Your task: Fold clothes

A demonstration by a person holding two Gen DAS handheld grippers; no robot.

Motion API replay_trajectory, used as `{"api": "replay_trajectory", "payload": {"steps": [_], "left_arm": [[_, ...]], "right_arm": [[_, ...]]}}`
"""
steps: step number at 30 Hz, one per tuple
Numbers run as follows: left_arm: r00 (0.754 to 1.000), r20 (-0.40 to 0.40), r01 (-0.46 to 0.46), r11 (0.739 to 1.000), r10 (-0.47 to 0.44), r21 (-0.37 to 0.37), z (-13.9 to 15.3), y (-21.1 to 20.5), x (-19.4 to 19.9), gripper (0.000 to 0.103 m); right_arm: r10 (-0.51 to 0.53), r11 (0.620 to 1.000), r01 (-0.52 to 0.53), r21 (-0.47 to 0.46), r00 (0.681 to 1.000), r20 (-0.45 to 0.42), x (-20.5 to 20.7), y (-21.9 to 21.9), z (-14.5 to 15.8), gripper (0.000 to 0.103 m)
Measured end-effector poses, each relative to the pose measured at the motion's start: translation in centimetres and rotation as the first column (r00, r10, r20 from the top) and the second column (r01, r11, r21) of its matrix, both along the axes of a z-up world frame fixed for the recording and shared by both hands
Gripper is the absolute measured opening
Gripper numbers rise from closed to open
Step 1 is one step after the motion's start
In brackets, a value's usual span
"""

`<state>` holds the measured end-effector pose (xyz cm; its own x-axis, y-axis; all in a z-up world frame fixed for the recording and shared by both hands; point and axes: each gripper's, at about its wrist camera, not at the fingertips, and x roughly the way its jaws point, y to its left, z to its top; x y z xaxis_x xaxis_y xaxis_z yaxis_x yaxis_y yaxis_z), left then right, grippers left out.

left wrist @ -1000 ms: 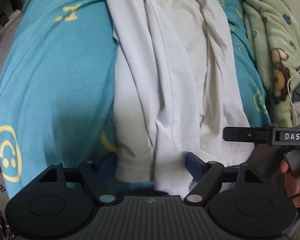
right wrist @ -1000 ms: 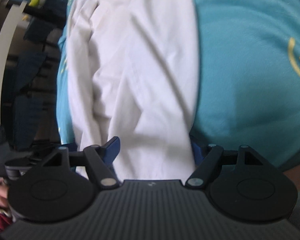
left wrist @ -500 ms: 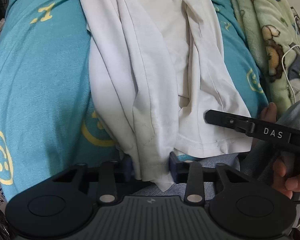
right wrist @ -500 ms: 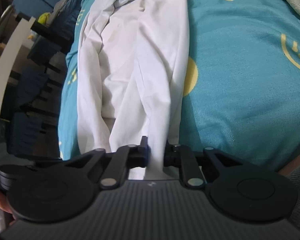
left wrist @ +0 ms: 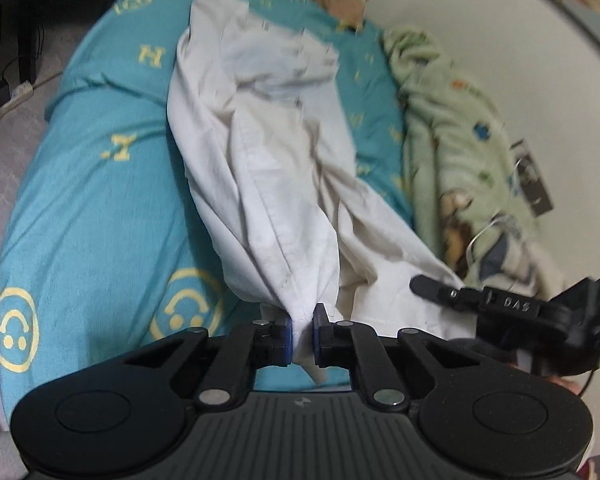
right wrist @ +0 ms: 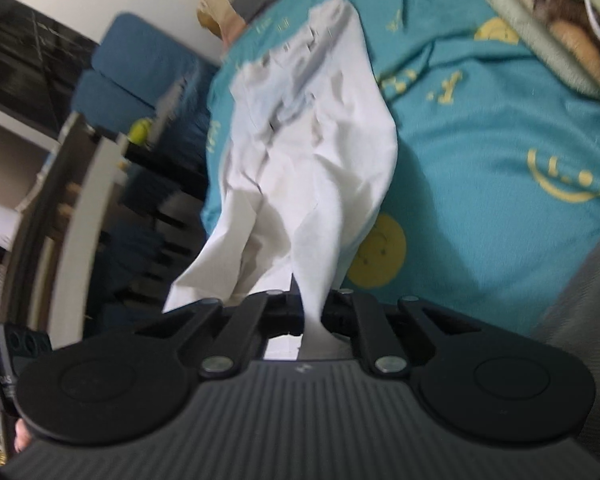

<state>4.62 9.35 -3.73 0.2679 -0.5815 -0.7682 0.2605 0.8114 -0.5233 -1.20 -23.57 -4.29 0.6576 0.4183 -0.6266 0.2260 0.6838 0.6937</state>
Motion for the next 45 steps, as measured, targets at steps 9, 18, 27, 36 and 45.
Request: {"api": "replay_trajectory", "payload": {"steps": [9,18,27,36,45], "left_arm": [[0.988,0.123,-0.076,0.991,0.089,-0.112,7.4,1.5,-4.3,0.009],[0.982,0.153,-0.083,0.981,0.110,-0.173,8.7,3.1,-13.5,0.009],[0.974,0.167,-0.114,0.972,0.150,-0.208,8.4,2.6,-10.9,0.009],[0.962,0.205,-0.145,0.973,0.182,-0.181,8.8,-0.9,4.4,0.010],[0.966,0.162,-0.193,0.978,0.203,-0.080,0.8,-4.1,20.6,0.010]], "right_arm": [[-0.018,1.000,0.016,0.018,0.993,0.114,-3.2,-2.1,4.1,0.007],[-0.013,1.000,0.008,0.026,0.986,0.169,-9.7,-4.1,5.7,0.007],[-0.018,0.999,0.014,0.029,0.988,0.153,-7.0,-5.0,6.3,0.007],[-0.076,0.997,0.075,0.009,0.990,0.116,7.4,-6.5,6.3,0.007],[-0.068,0.992,0.068,-0.105,0.998,0.005,22.1,-7.0,0.2,0.007]]}}
